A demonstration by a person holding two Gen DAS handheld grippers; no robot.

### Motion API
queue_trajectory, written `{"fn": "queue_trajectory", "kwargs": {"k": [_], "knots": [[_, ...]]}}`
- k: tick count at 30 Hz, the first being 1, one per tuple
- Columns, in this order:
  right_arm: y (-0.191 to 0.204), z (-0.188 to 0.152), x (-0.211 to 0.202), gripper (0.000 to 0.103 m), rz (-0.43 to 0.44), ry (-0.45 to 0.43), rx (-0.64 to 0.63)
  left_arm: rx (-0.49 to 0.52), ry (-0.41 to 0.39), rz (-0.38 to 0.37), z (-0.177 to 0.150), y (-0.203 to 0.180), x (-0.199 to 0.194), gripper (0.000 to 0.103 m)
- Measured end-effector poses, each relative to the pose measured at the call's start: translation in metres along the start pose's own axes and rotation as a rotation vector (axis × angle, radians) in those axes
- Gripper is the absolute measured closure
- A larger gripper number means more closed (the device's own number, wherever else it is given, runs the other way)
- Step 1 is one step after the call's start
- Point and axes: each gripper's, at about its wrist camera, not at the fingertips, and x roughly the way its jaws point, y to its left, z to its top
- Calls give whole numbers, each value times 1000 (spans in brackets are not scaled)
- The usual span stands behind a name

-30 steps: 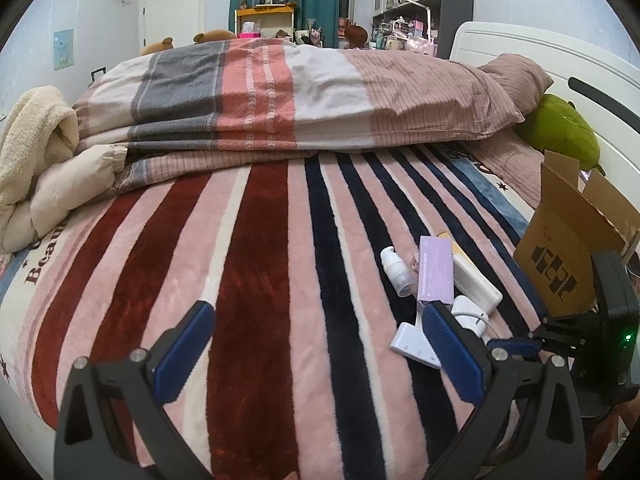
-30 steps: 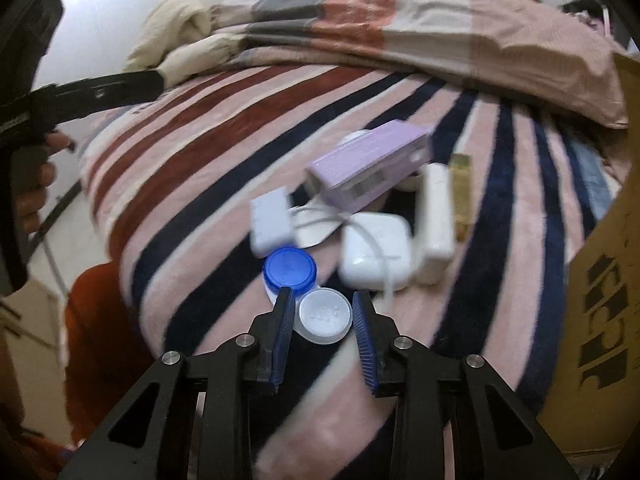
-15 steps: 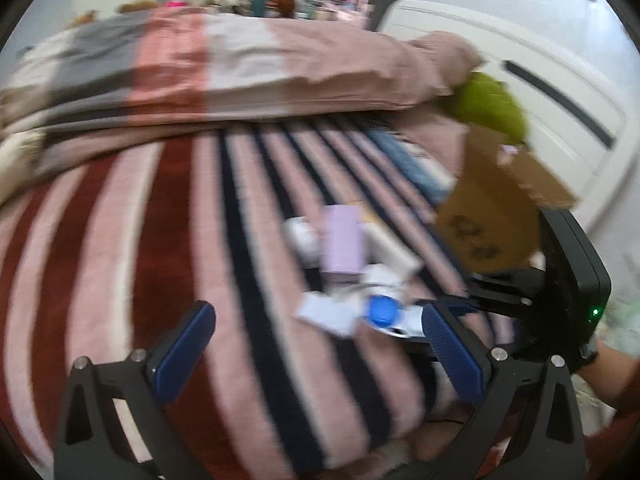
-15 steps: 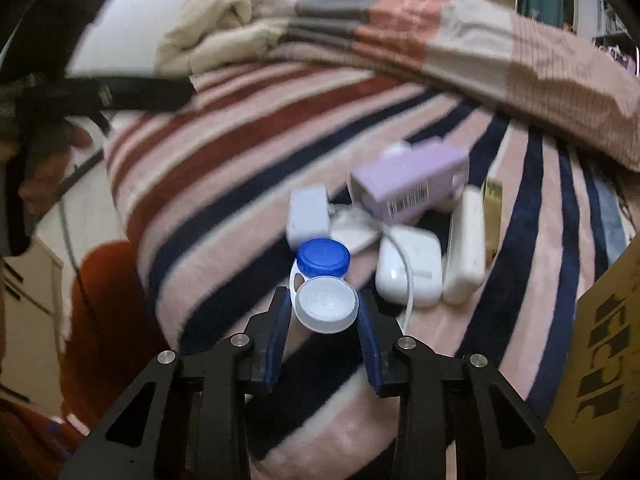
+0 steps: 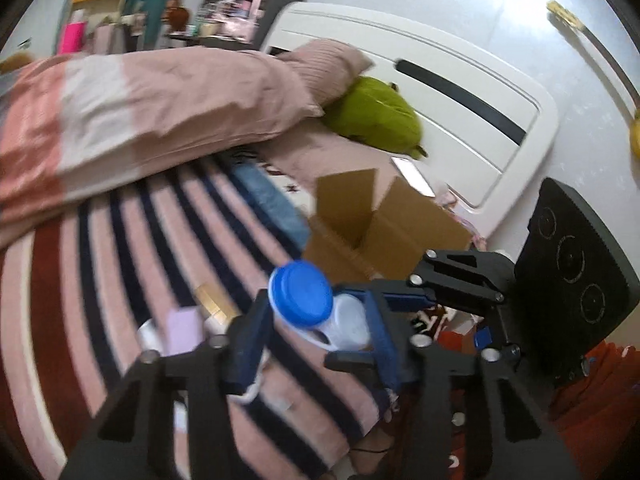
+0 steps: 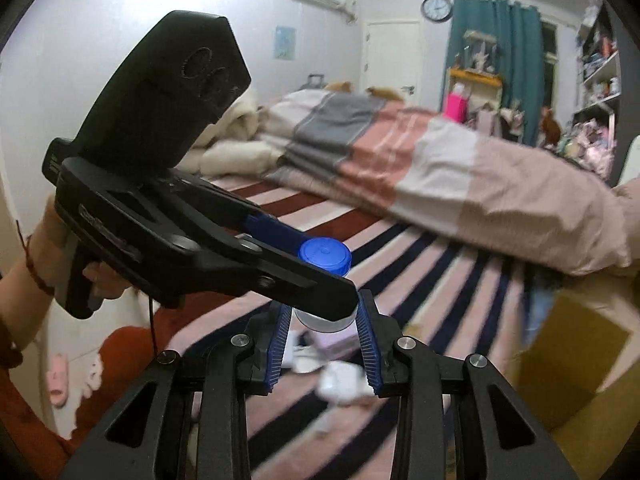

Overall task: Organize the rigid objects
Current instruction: 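Lift the lens case with the right gripper toward the left gripper, then grasp the lens case with the left gripper and drop it into the box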

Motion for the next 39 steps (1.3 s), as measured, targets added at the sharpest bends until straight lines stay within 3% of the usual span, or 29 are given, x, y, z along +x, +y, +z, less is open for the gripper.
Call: {"fn": "queue_trajectory", "kwargs": {"k": [8,14,18,21,25,29,31,33,35,39], "knots": [[-83,-15,-34,75,-120,46,115,84,102,-65,63,-46,92,68],[-143,-31,-42,75,-150,176,215,88,218,-83,85,-67,156,68],[-167,-40,-34,75,-147,262,247,87,264,-68,86,-74,175,68],[-174,-43,-31,75,-155,304,247,92,267,-51,87,-75,181,42],[-176,-44,-33,72,-142,319,256,85,261,-36,88,-71,178,34],[-173,-42,-34,45,-131,313,258,83,239,-14,88,-67,162,29],[-169,-39,-34,43,-129,312,255,72,210,1,88,-62,146,26],[-162,-36,-33,33,-124,316,247,66,182,21,89,-57,130,23],[-155,-30,-34,15,-126,296,235,63,147,65,86,-50,106,21],[-129,-10,-35,14,-85,232,204,62,93,192,73,-32,60,16]]}}
